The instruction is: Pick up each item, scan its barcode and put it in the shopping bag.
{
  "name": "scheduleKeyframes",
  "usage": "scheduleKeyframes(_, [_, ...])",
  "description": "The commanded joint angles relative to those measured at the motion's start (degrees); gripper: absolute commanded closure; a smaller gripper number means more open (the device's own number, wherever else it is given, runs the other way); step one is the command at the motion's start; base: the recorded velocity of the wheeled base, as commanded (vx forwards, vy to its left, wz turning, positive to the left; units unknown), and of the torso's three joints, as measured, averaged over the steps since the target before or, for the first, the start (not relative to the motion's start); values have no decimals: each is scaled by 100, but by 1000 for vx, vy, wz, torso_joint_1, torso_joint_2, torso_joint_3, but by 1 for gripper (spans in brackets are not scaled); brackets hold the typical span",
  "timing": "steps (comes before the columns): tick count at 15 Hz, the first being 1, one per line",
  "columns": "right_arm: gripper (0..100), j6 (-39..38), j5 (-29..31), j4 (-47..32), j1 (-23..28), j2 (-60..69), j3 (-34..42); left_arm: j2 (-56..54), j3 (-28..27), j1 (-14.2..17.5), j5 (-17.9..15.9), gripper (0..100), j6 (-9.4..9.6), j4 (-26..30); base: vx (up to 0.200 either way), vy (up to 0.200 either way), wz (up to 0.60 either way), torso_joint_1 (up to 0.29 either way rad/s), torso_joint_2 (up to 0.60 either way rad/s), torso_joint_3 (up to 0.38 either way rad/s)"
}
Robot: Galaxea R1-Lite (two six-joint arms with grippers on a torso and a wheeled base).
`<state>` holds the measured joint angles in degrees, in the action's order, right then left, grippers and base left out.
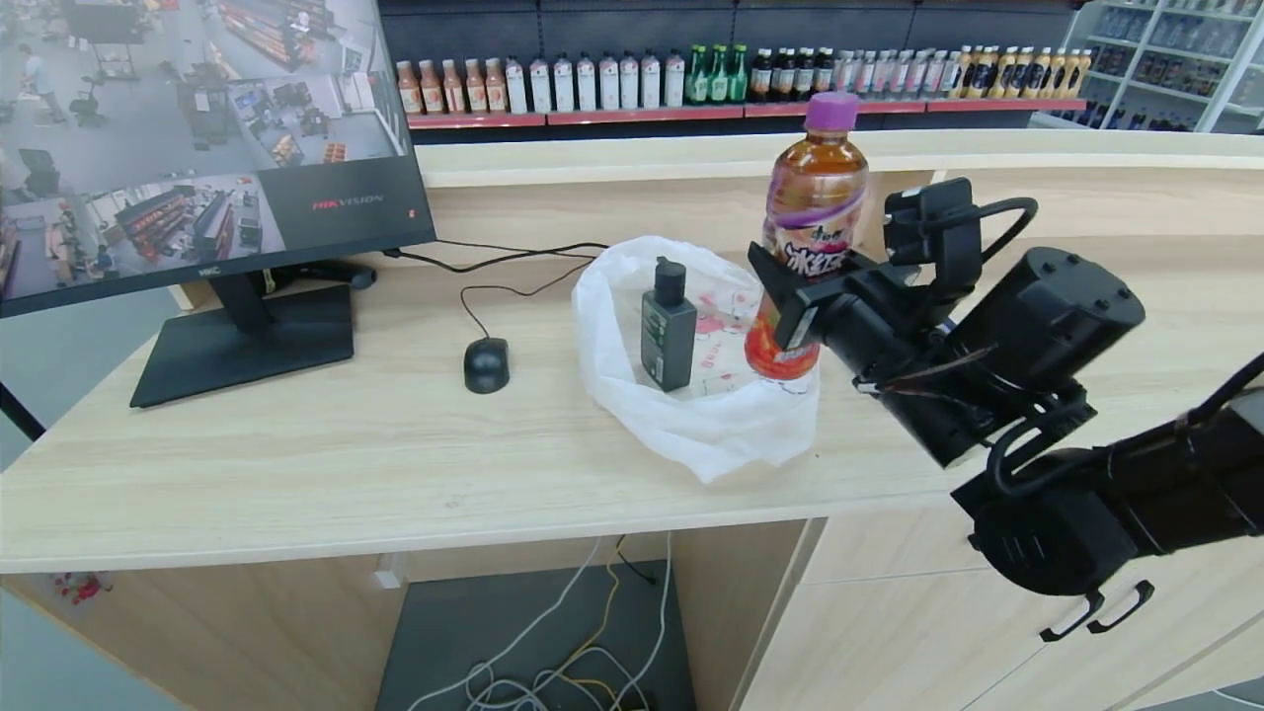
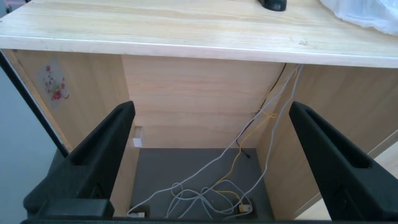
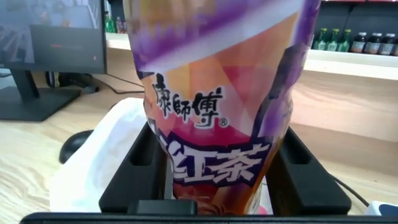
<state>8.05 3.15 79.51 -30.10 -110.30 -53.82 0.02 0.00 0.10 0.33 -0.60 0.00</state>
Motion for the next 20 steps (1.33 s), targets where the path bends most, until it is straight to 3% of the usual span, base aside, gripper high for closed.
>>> scheduleKeyframes(1, [100, -22, -7, -612, 4, -387, -981, -2, 0, -1, 2, 0, -2, 0, 0, 0, 0, 0, 0, 0])
scheduleKeyframes(6, [100, -31, 63, -1051, 233, -1090, -2062, -2, 0, -1, 2, 0, -2, 0, 0, 0, 0, 0, 0, 0])
scheduleKeyframes(20, [100, -383, 151, -1095, 443, -2022, -2537, -2, 0, -1, 2, 0, -2, 0, 0, 0, 0, 0, 0, 0])
